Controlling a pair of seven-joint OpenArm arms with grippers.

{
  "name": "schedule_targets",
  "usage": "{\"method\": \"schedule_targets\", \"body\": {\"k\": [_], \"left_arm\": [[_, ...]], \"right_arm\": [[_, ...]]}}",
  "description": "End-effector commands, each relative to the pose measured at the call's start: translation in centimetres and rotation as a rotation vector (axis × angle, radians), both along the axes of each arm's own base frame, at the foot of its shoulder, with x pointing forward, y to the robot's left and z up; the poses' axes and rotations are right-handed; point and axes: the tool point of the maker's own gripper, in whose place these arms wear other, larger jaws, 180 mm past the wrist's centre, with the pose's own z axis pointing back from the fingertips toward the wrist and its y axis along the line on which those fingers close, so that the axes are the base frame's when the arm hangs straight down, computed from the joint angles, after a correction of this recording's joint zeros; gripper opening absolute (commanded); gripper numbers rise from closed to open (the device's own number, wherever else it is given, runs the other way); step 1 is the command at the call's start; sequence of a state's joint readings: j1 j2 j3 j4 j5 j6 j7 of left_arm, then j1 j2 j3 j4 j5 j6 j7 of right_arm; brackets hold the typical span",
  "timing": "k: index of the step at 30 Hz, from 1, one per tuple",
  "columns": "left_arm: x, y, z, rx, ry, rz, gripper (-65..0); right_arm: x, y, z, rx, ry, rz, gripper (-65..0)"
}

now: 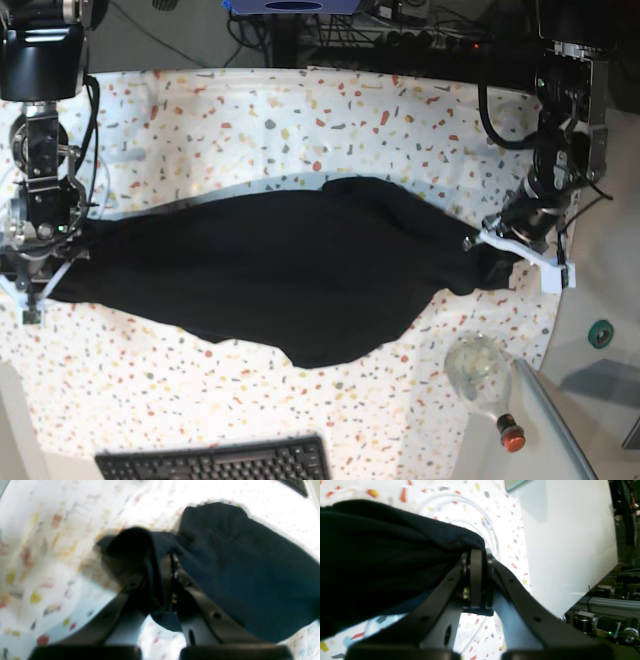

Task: Layout the t-shirt on the table in an organized manner, then fold the t-shirt properly
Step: 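Lift the shirt with both grippers and swing it across the table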

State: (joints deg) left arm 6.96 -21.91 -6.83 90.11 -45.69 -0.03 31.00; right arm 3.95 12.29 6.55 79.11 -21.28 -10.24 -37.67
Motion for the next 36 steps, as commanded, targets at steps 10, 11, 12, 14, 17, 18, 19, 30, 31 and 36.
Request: {"method": "schedule_targets", "body": {"k": [10,11,12,14,17,18,19,30,31,36], "left_arm": [[10.5,-5.2,9.8,-0.101,-0.14,-0.093,-65.0],[11.7,-6.5,10.0,-0.101,-0.135,-0.116,-65.0],[12.7,-7.6,10.3,-0.092,-0.136,-0.137,-65.0],[14.9,-9.3,10.9,-0.055,-0.147,-0.163,-65.0],[19.1,-11.2,13.4,-0.03,-0.21,-0.161,-65.0],[20.4,-11.8,14.6,-0.047,-0.232,-0.155,-65.0],[21.7,-12.4,16.3,-0.064,-0.256,-0.155,-65.0],[23.7,-13.7,21.4,-0.096,-0.379,-0.146,-65.0],[23.4,-13.6,21.2,-0.094,-0.387,-0.143,-65.0],[20.7,-12.4,19.7,-0.057,-0.406,-0.146,-65.0]], "right_arm": [[6.1,-2.9,5.9,-0.093,-0.155,0.036,-65.0],[7.2,-3.5,6.5,-0.102,-0.155,0.058,-65.0],[8.3,-3.9,6.9,-0.106,-0.147,0.083,-65.0],[10.7,-4.5,7.9,-0.098,-0.146,0.116,-65.0],[13.8,-6.8,11.4,-0.118,-0.201,0.108,-65.0],[14.7,-7.7,13.1,-0.131,-0.233,0.103,-65.0],[15.6,-8.5,15.5,-0.148,-0.277,0.097,-65.0],[14.7,-10.9,26.4,-0.293,-0.45,0.078,-65.0],[14.3,-10.2,26.6,-0.307,-0.458,0.098,-65.0],[12.0,-8.2,22.8,-0.328,-0.402,0.162,-65.0]]}}
